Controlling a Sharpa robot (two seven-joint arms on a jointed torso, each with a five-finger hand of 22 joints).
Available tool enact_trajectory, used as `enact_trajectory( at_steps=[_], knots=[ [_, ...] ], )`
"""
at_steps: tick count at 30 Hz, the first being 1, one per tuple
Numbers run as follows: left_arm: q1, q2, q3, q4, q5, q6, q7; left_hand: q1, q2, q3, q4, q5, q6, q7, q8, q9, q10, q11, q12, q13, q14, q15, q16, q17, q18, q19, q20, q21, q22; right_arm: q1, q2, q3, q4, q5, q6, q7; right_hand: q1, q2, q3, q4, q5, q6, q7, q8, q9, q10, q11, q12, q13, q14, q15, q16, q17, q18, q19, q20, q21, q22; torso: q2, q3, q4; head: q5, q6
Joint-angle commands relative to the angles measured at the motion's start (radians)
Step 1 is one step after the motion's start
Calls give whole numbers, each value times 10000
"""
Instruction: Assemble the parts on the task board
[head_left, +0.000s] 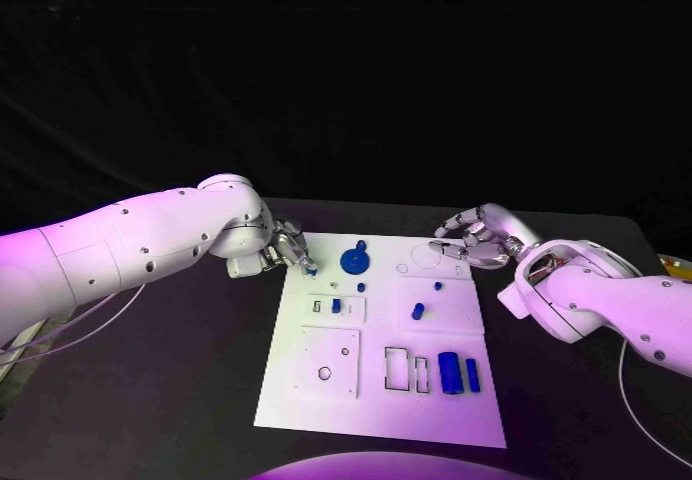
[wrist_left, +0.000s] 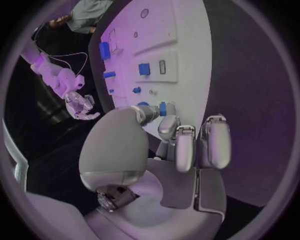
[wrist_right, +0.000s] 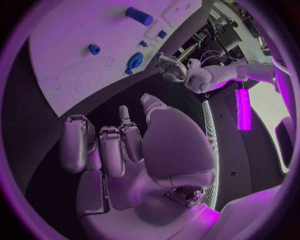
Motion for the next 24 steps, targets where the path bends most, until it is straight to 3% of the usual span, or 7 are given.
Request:
enact_trajectory(
  at_steps=[1,2,7,13,24],
  knots=[
    [-40,-224,10,419,494,-481,80,-123,-11,1531,-1453,62,-4,-46,158,745,82,-7,61,20,1026,-85,36,2547,-42,10,-47,10,310,-8,-14,1,8,-98,144,-2,-79,21,-66,-20,27,-28,-27,42,10,-27,-47,-31,849,757,-84,-34,1261,141,-94,-3,-59,443,-4,1,8,16,1],
    [-66,-329,10,582,493,-558,94,-189,-144,1740,-1621,82,30,-62,216,702,114,-33,84,48,1037,-103,54,2580,-46,28,-66,24,336,-8,-18,1,9,-98,146,-3,-79,21,-66,-20,27,-28,-27,42,10,-27,-47,-31,849,757,-84,-34,1261,141,-94,-3,-59,443,-4,3,4,30,7],
    [-263,-776,6,1297,294,-944,211,-460,-358,2162,-1898,165,177,-114,342,541,276,-81,193,189,1055,-153,83,2635,-72,120,-110,87,458,-10,-36,0,8,-99,157,-12,-81,23,-69,-21,33,-29,-28,44,10,-23,-47,-26,855,758,-85,-32,1268,139,-87,-4,-50,452,-24,18,17,48,-6],
    [-517,-1133,2,1947,-323,-1316,412,-710,-484,2402,-2105,354,296,-159,447,375,416,-125,292,319,1055,-193,83,2635,-97,205,-151,146,571,-14,-46,-2,7,-99,161,-16,-81,23,-69,-21,33,-29,-28,44,10,-23,-47,-26,855,758,-85,-32,1268,139,-87,-4,-50,452,-44,28,31,69,-40],
    [-813,-1198,-28,2335,-1329,-1373,488,-817,-519,2500,-2169,385,324,-177,508,284,440,-144,304,322,1055,-211,83,2635,-105,231,-174,165,609,-35,-49,-4,3,-86,145,-8,-85,26,-75,-21,47,-29,-29,50,11,-33,-48,-37,842,755,-86,-38,1251,142,-94,-5,-66,441,-17,13,3,98,-23]
  ],
)
